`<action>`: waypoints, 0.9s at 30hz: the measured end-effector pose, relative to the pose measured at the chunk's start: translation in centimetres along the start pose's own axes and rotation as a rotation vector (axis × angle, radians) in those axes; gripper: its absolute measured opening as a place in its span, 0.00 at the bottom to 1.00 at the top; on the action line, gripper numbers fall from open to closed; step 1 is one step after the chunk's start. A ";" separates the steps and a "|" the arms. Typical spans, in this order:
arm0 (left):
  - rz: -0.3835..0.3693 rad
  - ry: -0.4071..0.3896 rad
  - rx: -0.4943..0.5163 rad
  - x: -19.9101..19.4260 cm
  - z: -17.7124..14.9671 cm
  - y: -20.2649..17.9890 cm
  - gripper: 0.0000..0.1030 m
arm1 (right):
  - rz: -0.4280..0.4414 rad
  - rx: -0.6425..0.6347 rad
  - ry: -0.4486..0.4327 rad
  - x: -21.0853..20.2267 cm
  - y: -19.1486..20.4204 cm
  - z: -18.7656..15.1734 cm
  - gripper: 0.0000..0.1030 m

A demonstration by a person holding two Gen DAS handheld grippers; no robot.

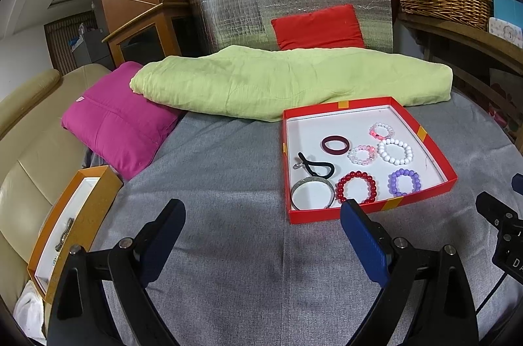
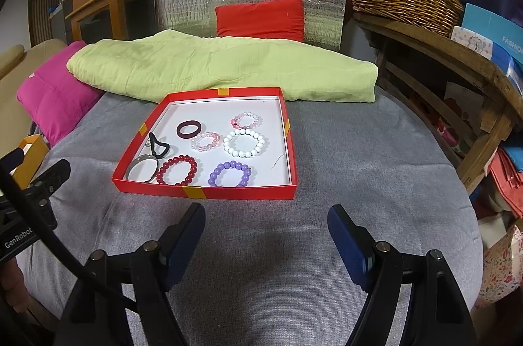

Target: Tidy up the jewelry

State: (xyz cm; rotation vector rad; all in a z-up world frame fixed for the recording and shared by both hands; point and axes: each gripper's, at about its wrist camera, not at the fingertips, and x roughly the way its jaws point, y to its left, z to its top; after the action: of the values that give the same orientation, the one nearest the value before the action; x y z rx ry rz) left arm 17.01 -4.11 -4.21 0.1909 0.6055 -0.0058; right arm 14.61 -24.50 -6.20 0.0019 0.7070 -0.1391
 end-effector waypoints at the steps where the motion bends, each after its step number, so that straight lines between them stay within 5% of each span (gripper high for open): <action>1: 0.002 0.000 0.000 0.0 0.0 0.0 0.93 | 0.000 0.000 0.000 0.0 0.0 0.0 0.78; 27: 0.003 -0.002 -0.001 0.1 0.0 0.3 0.93 | 0.004 -0.006 0.002 0.2 0.5 0.0 0.78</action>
State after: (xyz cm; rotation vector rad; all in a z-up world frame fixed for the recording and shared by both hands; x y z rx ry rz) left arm 17.06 -3.85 -4.22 0.1910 0.6030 -0.0027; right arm 14.81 -24.07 -6.37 -0.0026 0.7091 -0.1336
